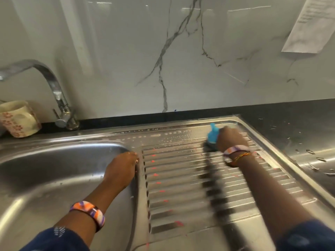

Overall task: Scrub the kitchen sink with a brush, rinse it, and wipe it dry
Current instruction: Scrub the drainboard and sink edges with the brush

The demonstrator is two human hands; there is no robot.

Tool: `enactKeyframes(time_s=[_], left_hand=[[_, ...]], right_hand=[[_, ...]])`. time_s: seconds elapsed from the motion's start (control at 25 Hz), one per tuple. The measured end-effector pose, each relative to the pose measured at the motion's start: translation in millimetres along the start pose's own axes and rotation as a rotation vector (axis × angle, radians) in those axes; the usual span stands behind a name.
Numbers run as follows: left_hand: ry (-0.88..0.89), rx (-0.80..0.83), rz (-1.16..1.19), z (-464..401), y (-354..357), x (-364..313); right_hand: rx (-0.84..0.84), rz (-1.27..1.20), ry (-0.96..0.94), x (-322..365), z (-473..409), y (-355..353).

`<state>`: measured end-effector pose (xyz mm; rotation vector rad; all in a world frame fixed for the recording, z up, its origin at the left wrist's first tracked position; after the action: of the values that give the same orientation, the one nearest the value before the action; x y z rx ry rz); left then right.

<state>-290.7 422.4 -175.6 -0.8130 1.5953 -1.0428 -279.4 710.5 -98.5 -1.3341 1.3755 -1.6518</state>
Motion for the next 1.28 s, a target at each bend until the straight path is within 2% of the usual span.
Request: enactKeyframes(time_s=[0.16, 0.28, 0.4, 0.52, 0.64, 0.76, 0.88, 1.0, 1.12, 1.2, 1.28], left_hand=[[-0.068, -0.023, -0.086, 34.0, -10.8, 1.0], [-0.049, -0.018, -0.137, 55.4, -19.3, -4.4], [-0.001, 0.013, -0.112, 71.6, -30.5, -3.5], [0.078, 0.079, -0.059, 81.0, -32.0, -0.1], [0.129, 0.174, -0.118, 80.2, -25.3, -4.4], [0.103, 0.238, -0.162, 71.5, -22.1, -20.1], [0.003, 0.331, -0.226, 64.8, -19.1, -35.3], [-0.038, 0.397, -0.256, 59.2, -17.5, -43.3], [-0.003, 0.422, -0.234, 55.7, -16.8, -43.2], [0.005, 0.418, -0.235, 58.2, -17.7, -43.9], [0.021, 0.423, -0.228, 62.4, -13.4, -38.7]], right_hand=[[0.131, -0.117, -0.286, 119.8, 64.0, 42.8], [0.269, -0.159, -0.390, 154.2, 66.4, 52.5], [0.314, -0.218, -0.284, 114.4, 29.2, 40.6], [0.335, -0.184, -0.038, 19.5, -20.8, 10.1], [0.202, -0.078, 0.231, -71.1, -49.3, -29.5], [0.091, -0.058, 0.337, -97.2, -43.7, -49.5], [0.027, -0.059, 0.177, -50.6, -9.4, -35.6], [0.124, -0.205, -0.049, 34.3, 38.1, 6.8], [0.202, -0.206, -0.333, 117.4, 81.8, 40.3], [0.244, -0.124, -0.473, 141.2, 88.4, 51.0], [0.240, -0.063, -0.456, 129.1, 64.7, 51.4]])
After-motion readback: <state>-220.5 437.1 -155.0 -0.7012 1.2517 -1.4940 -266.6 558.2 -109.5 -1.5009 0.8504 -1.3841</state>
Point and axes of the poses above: each hand's wrist, its own z-axis away from the middle knuckle, its own y-axis out of the palm, x = y × z, the point moved 2 cm from there along -z, towards the middle knuckle, and after that the axes turned 5 degrees about x, right-handed, at the moved point
